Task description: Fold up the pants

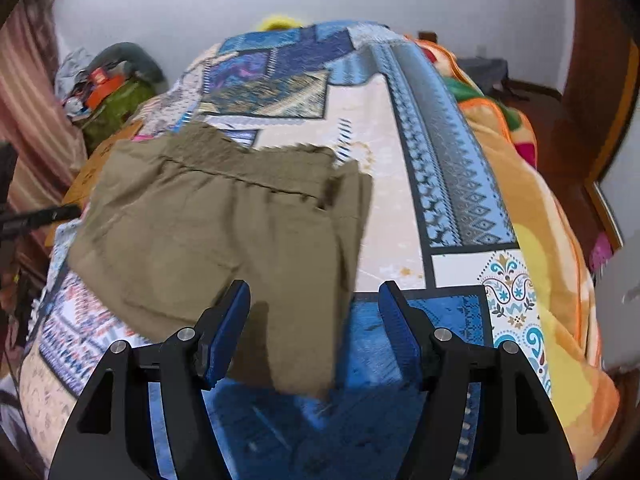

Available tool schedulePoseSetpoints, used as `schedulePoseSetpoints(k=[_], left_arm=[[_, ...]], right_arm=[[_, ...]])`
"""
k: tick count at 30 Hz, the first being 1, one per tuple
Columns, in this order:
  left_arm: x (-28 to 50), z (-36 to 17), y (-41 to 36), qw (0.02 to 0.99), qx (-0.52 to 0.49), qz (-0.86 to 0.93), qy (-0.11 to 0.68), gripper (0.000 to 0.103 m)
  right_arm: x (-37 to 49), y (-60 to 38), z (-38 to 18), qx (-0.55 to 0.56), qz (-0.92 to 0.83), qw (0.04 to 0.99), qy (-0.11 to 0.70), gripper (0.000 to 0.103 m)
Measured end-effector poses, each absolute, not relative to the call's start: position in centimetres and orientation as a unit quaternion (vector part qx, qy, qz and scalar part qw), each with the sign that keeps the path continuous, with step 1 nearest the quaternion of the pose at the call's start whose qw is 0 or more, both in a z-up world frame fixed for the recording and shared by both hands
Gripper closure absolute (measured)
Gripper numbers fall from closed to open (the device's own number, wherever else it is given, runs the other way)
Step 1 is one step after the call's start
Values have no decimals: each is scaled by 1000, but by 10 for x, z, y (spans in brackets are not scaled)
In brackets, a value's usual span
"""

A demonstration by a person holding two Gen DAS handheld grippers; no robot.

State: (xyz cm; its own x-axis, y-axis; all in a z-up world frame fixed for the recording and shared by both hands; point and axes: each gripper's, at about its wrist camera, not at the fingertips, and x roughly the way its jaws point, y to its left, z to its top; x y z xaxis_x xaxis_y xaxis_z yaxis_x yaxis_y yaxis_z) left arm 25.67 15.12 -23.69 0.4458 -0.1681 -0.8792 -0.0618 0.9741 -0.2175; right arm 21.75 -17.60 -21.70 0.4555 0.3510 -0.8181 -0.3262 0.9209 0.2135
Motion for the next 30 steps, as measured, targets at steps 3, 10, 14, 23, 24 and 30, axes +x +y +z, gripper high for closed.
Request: schedulePoseSetpoints(k=[3, 10, 14, 23, 24, 30], left_arm=[[261, -245, 146, 837, -128, -50, 530, 50], [287, -245, 129, 838, -120, -75, 527, 50], [300, -248, 121, 839, -112, -89, 525, 50], [313, -251, 117, 842, -118, -69, 522, 82], [313, -250, 118, 842, -120, -66, 521, 85], [303, -230, 114, 860, -92, -40, 500, 97]], right_arm=[[227, -178, -229, 16, 191, 848, 494, 40], [245, -179, -243, 66, 208, 838, 499, 40], [253, -177, -248, 84, 224, 832, 501, 40], [268, -173, -253, 106, 238, 821, 508, 72], [269, -173, -253, 102, 235, 822, 508, 75], [260, -167, -235, 67, 227, 843, 484, 91]])
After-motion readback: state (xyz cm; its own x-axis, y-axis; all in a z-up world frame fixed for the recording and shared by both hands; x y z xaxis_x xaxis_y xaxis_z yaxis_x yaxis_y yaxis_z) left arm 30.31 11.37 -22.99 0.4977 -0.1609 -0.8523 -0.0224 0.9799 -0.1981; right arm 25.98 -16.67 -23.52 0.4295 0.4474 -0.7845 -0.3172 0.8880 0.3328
